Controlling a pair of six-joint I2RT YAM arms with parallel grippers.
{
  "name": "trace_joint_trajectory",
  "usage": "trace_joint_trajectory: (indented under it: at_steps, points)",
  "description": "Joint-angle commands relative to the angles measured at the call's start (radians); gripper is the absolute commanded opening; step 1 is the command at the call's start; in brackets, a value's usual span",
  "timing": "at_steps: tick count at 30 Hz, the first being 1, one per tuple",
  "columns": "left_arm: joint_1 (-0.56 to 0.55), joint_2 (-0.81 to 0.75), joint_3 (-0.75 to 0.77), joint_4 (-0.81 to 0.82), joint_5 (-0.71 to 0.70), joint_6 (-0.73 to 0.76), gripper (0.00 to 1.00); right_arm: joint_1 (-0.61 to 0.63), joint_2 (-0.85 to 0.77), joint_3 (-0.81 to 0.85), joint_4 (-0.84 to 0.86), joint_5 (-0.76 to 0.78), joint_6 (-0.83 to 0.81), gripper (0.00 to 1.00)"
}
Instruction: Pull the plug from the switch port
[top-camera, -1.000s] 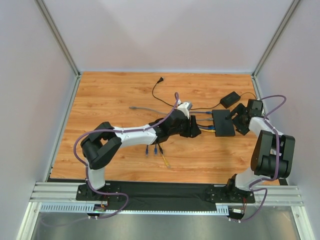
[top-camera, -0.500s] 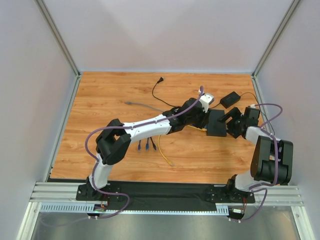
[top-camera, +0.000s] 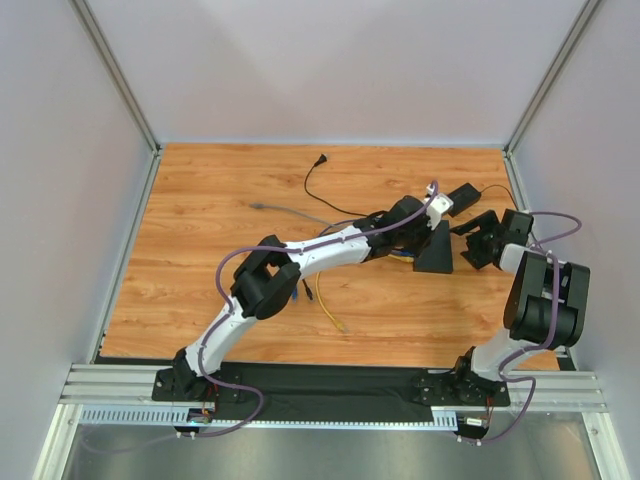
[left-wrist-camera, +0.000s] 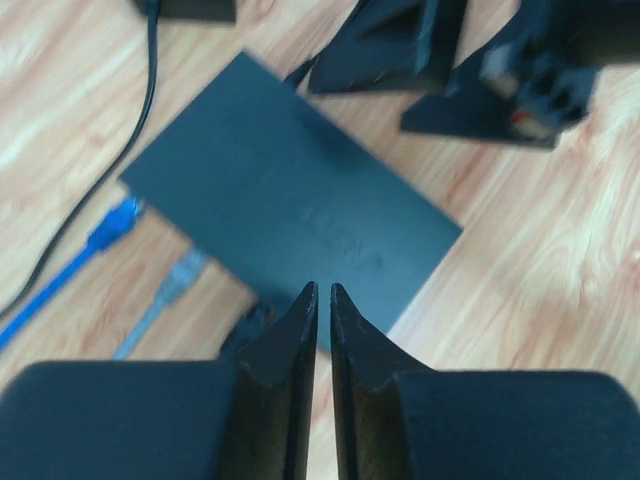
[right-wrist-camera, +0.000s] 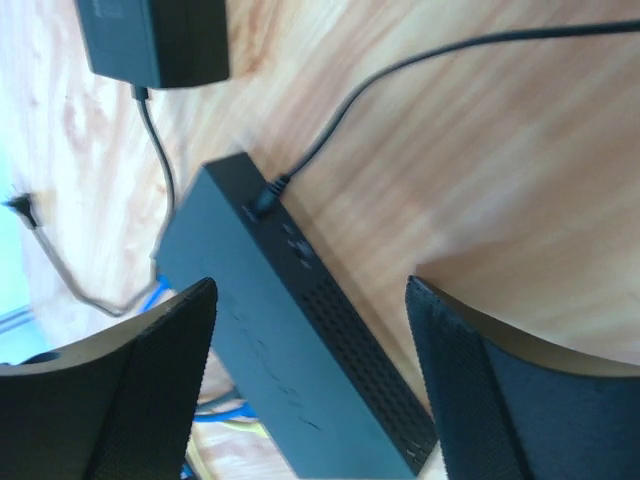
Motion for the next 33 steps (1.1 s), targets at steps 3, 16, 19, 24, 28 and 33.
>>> trace_joint_trajectory:
  at_steps: [3,16,19,24,28,33]
  points:
    - [-0.003,0.091,0.19,-0.069,0.095,0.099,0.12,-0.002,0.072,0.042,0.083,0.031,0.074,0.76]
    - [0.017,0.17,0.239,-0.121,0.172,0.035,0.0,0.001,0.087,0.01,0.163,0.016,0.108,0.65]
    - [0.017,0.17,0.221,-0.111,0.158,0.016,0.0,0.001,0.075,-0.004,0.157,-0.016,0.077,0.59]
    - [0.017,0.158,0.173,-0.088,0.124,-0.024,0.0,0.012,0.055,-0.014,0.142,-0.068,0.025,0.61]
    - [0.017,0.13,0.13,-0.072,0.12,-0.044,0.0,0.013,0.05,-0.03,0.143,-0.107,-0.01,0.63]
    - [0.028,0.076,0.112,-0.093,0.083,-0.054,0.18,0.015,0.03,-0.023,0.119,-0.127,-0.053,0.66]
